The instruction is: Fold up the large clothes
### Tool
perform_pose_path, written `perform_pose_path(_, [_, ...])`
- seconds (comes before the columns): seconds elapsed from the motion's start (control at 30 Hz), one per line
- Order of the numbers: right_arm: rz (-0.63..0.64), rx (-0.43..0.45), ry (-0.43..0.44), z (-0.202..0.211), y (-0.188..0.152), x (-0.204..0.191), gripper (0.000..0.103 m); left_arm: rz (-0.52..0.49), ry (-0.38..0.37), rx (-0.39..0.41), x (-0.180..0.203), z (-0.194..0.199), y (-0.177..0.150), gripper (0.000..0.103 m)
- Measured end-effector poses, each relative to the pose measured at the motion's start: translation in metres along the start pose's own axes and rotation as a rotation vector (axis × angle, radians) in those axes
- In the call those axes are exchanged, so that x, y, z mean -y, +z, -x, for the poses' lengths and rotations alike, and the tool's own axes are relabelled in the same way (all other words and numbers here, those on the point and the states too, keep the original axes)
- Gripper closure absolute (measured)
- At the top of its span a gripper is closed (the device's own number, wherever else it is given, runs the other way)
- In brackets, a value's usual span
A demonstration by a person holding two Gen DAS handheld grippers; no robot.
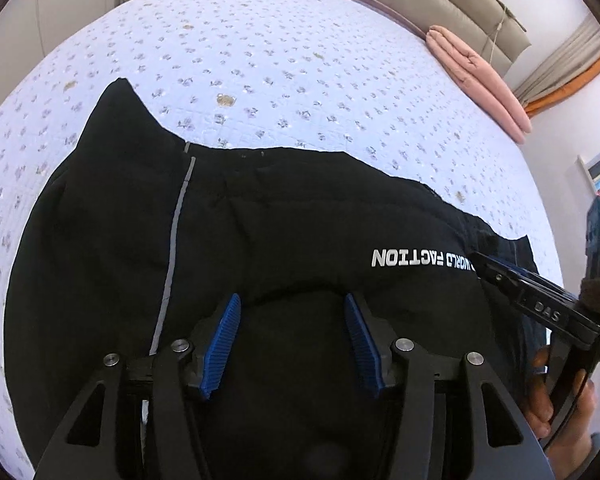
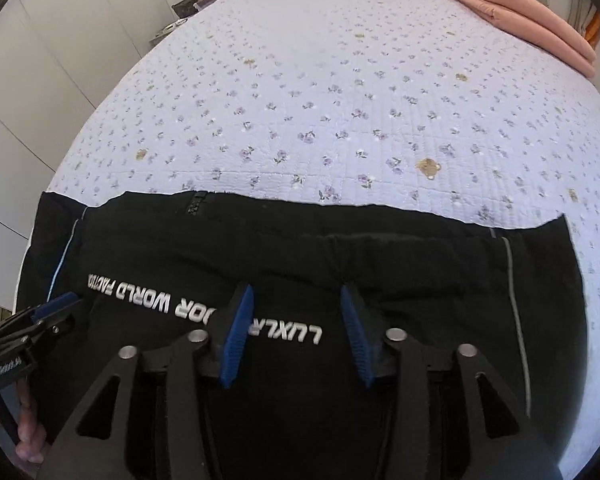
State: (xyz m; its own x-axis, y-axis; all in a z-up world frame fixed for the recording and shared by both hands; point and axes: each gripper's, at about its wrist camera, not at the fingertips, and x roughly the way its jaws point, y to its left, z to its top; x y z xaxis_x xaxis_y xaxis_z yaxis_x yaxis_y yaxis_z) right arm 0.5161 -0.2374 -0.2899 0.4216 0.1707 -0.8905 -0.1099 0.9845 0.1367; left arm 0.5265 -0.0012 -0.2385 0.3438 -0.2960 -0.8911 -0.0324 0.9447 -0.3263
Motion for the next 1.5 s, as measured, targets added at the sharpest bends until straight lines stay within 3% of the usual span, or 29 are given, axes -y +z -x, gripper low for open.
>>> perform_pose_path(0.13, [0.035, 0.018, -0.019, 0.021, -0.009, -0.010, 0.037, -0.016, 0.015, -0.006, 0.002, 0.017, -0.007, 0.044])
perform_pose_path(0.3, [0.033, 0.021, -0.025, 0.051, -0.029, 0.002, 0.036, -0.039, 0.047, -0.003, -0.001, 0.053, -0.017, 0.044])
perform_pose_path(0.5, [-0.059, 0.001, -0.094, 0.087, -0.067, 0.065, 0.028, -0.031, 0.137, 0.015, -0.032, 0.088, -0.022, 0.031])
perform_pose_path(0.57, [-0.105, -0.002, -0.098, 0.094, -0.076, 0.089, 0.021, 0.008, 0.145, 0.002, -0.050, 0.091, -0.020, 0.028])
perform_pose_path(0.63, [-0.149, -0.009, -0.101, 0.095, -0.082, 0.113, 0.020, 0.060, 0.141, -0.022, -0.069, 0.088, -0.019, 0.028])
perform_pose_path(0.73, [-0.200, -0.039, -0.078, 0.085, -0.088, 0.143, 0.020, 0.113, 0.097, -0.076, -0.095, 0.078, -0.020, 0.028])
perform_pose_path(0.97, [-0.275, -0.096, 0.033, 0.055, -0.096, 0.182, 0.000, 0.233, -0.079, -0.175, -0.137, 0.038, -0.026, 0.023])
perform_pose_path(1.2, [-0.410, -0.166, 0.308, 0.022, -0.111, 0.221, 0.000, 0.338, -0.250, -0.213, -0.167, 0.009, -0.034, 0.011])
perform_pose_path(1.5, [-0.338, -0.202, 0.472, 0.013, -0.112, 0.242, 0.000, 0.334, -0.317, -0.231, -0.180, 0.000, -0.035, 0.003])
